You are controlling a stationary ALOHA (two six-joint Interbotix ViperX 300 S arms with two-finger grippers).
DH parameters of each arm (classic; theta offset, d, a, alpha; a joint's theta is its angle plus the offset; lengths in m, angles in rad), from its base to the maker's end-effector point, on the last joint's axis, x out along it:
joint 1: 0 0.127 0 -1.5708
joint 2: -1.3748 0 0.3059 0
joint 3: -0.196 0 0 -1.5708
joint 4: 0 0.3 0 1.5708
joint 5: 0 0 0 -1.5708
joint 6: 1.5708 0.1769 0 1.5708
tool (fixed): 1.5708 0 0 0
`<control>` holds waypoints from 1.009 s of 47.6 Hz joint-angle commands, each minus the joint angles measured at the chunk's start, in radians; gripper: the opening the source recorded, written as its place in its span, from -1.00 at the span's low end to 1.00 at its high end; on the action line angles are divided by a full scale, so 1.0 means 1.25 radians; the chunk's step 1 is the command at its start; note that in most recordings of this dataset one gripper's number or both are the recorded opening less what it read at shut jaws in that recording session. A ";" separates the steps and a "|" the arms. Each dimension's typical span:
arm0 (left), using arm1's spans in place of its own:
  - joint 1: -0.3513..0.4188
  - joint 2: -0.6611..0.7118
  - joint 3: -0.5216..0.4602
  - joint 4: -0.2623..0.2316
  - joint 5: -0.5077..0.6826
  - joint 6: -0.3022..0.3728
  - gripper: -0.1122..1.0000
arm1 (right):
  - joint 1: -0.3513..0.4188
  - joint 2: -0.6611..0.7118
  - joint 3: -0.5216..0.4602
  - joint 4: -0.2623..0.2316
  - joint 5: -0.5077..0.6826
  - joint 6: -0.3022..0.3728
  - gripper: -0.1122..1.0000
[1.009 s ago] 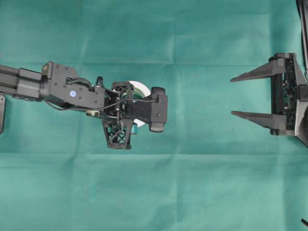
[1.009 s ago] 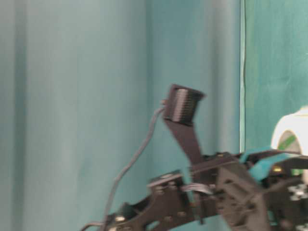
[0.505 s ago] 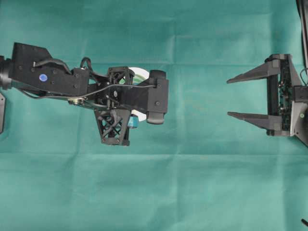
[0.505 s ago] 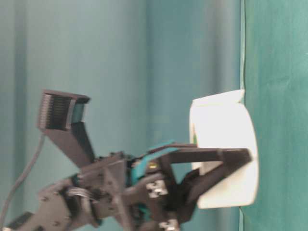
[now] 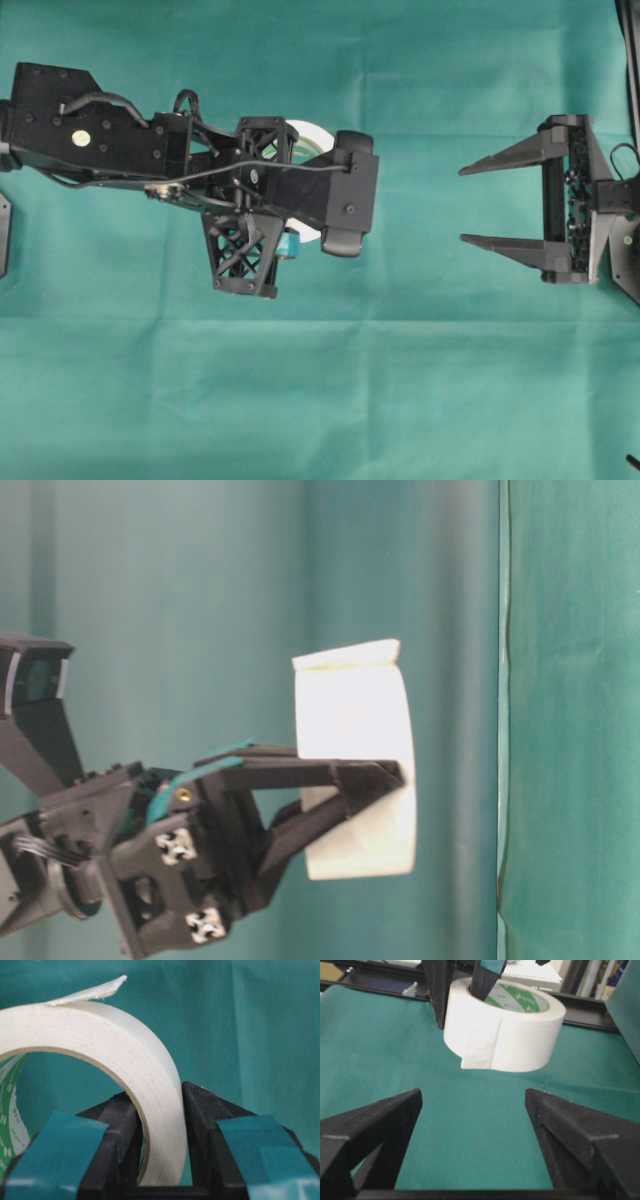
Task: Peel off the duct tape with your right arm.
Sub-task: 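Move the right gripper to the tape's free end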
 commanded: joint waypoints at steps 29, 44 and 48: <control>0.004 -0.023 -0.032 0.004 0.004 0.000 -0.44 | -0.009 0.272 -0.220 0.052 -0.022 0.000 0.56; 0.004 -0.023 -0.031 0.004 0.004 0.001 -0.44 | -0.010 0.336 -0.276 0.060 -0.022 0.000 0.56; 0.002 -0.023 -0.031 0.004 0.004 0.000 -0.44 | -0.010 0.342 -0.280 0.061 -0.022 0.000 0.56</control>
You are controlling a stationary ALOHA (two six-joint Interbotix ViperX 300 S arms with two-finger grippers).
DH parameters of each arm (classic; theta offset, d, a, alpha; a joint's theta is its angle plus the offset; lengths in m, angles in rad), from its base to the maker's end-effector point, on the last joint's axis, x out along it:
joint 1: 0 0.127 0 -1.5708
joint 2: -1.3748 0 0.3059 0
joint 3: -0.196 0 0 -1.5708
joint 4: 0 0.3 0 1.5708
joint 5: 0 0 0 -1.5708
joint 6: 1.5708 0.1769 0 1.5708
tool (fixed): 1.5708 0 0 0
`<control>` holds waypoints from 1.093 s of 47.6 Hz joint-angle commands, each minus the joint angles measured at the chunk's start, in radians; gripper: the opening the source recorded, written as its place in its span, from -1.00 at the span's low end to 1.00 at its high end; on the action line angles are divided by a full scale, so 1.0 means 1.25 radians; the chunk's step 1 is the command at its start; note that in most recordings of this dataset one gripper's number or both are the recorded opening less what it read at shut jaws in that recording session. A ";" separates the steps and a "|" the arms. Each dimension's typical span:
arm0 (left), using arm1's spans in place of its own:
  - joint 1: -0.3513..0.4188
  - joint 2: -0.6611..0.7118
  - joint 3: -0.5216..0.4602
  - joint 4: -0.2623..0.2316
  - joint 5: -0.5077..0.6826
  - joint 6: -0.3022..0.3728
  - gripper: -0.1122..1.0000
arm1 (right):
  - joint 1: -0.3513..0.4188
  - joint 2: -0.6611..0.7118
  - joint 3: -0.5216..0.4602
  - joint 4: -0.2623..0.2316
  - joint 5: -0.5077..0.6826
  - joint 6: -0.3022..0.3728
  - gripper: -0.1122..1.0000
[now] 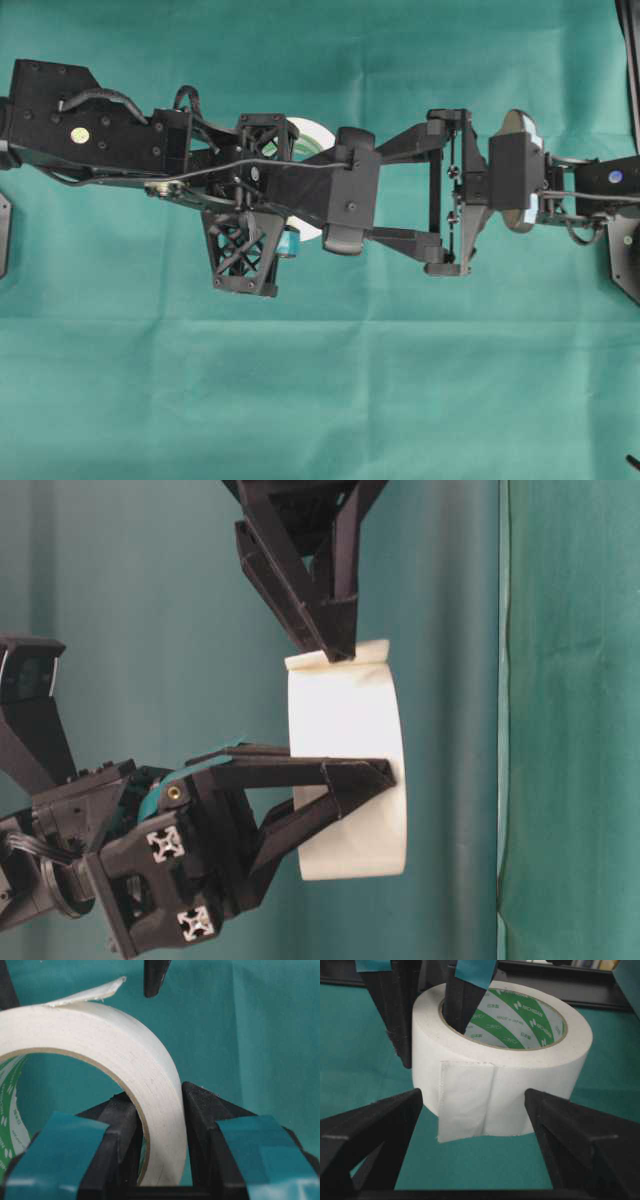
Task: Peel off the duct tape with your right arm.
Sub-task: 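Move the right gripper to the tape's free end, then pinch the free tape end with the right gripper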
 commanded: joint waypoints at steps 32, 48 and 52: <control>-0.015 -0.023 -0.023 0.002 -0.005 0.004 -0.44 | -0.020 -0.001 -0.007 0.027 -0.009 0.000 0.26; -0.018 -0.025 -0.020 0.002 -0.004 0.004 -0.44 | -0.020 -0.002 -0.002 0.031 -0.009 0.001 -0.05; -0.018 -0.023 -0.020 0.002 -0.004 0.004 -0.44 | -0.020 -0.006 0.001 0.031 -0.009 0.001 -0.05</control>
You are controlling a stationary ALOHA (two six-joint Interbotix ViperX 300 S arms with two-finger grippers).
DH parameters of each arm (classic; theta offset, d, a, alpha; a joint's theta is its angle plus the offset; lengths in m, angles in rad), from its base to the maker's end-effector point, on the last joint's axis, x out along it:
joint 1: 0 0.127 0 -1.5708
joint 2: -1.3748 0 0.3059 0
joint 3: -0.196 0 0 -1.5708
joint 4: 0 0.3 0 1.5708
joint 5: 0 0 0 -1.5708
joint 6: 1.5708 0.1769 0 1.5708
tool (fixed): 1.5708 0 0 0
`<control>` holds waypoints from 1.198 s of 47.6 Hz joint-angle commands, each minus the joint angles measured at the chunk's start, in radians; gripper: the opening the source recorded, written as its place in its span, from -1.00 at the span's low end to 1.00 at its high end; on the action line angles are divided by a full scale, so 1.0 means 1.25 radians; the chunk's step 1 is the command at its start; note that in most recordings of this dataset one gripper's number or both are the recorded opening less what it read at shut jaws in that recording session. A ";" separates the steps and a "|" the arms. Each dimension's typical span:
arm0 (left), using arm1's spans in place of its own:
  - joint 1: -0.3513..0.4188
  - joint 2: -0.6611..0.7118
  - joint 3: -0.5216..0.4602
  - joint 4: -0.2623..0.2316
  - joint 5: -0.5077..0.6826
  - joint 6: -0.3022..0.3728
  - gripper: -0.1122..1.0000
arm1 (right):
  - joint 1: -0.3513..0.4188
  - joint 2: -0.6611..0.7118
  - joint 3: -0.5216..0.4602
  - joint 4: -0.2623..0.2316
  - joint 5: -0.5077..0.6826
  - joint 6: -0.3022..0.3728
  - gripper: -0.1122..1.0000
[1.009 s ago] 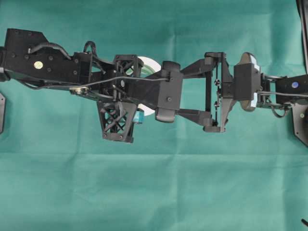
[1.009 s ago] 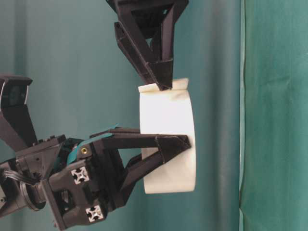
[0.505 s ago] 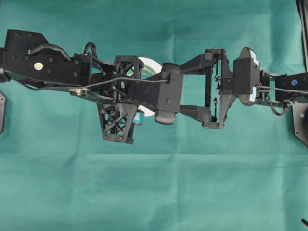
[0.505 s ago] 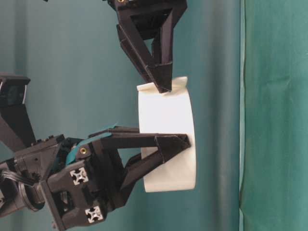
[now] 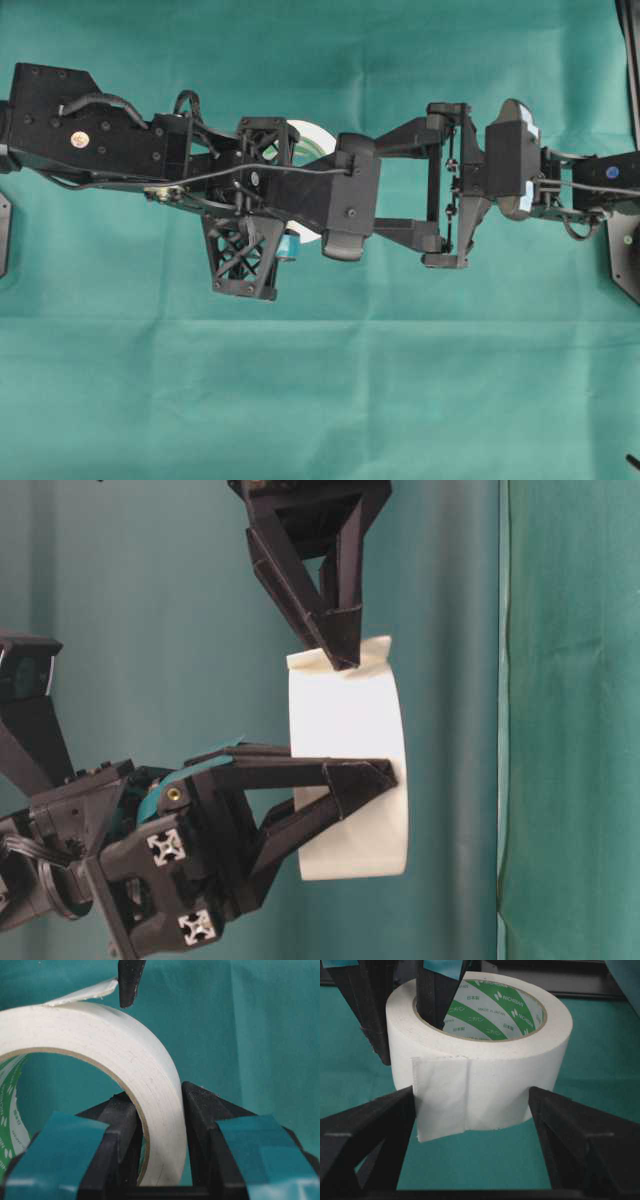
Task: Peel off the duct tape with your right arm.
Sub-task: 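Pinch the free tape end with the right gripper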
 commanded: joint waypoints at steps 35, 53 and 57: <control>-0.009 -0.023 -0.018 0.001 -0.004 0.000 -0.44 | -0.004 -0.027 0.009 0.009 -0.018 -0.001 -0.34; -0.013 -0.023 -0.015 0.001 -0.004 0.000 -0.44 | -0.004 -0.027 0.011 0.013 -0.020 -0.001 -0.58; -0.015 -0.023 -0.015 0.001 -0.004 0.000 -0.44 | -0.005 -0.027 0.011 0.015 -0.020 -0.001 -0.73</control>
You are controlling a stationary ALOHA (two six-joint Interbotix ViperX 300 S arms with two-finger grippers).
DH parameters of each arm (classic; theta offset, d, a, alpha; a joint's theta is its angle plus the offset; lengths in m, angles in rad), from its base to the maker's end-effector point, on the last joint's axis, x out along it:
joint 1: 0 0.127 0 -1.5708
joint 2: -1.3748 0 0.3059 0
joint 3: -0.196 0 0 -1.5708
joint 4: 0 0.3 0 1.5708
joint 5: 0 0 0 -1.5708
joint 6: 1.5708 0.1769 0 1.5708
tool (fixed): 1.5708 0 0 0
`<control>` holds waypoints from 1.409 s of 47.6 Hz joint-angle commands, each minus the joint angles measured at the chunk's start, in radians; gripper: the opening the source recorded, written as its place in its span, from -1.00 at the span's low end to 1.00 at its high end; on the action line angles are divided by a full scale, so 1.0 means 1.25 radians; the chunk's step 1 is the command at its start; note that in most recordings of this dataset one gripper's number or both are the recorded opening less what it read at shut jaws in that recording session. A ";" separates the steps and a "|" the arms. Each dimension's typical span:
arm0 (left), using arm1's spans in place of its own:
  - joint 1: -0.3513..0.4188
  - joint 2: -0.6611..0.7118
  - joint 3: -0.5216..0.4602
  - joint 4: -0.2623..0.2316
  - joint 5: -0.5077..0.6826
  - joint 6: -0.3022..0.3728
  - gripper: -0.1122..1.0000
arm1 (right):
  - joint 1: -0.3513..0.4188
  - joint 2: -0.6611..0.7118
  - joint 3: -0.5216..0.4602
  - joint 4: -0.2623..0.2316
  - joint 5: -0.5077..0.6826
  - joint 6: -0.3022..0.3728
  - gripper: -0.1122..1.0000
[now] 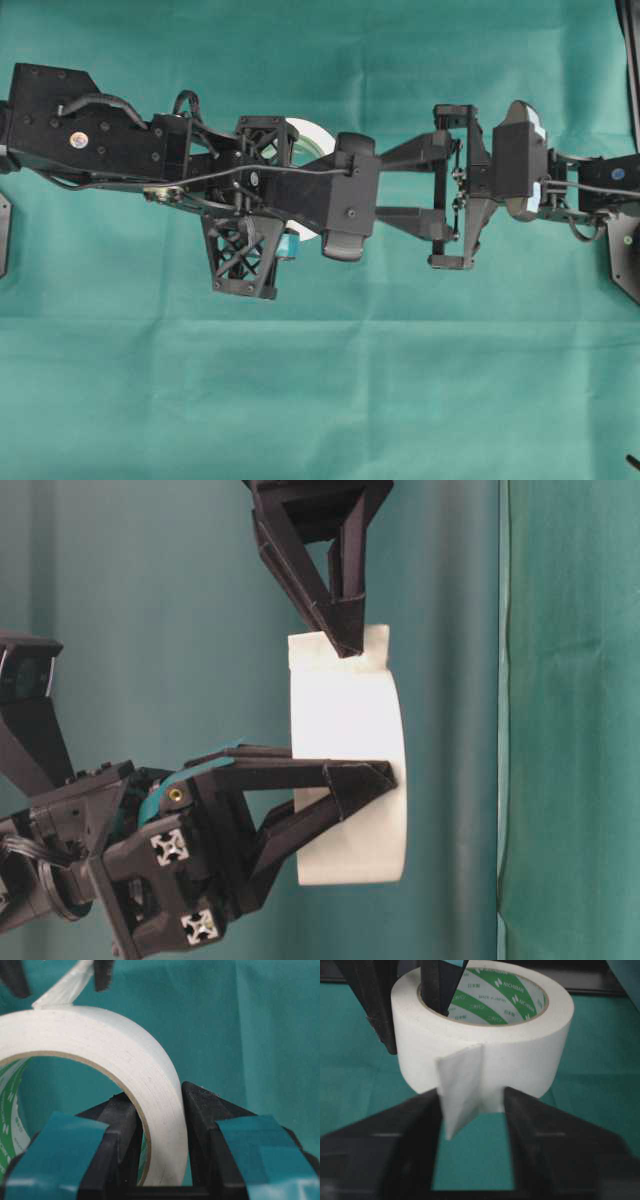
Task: Peel off the duct tape with your right arm.
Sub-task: 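Pinch the free tape end with the right gripper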
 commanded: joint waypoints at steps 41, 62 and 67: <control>-0.015 -0.023 -0.012 -0.004 -0.005 0.002 -0.44 | -0.001 0.005 -0.022 -0.002 -0.010 0.000 -0.81; -0.005 -0.025 0.001 -0.002 -0.004 0.002 -0.44 | 0.017 0.005 -0.020 -0.016 -0.010 0.000 -0.82; -0.005 -0.023 0.002 -0.002 -0.004 0.002 -0.44 | 0.020 0.005 -0.020 -0.015 -0.010 0.000 -0.82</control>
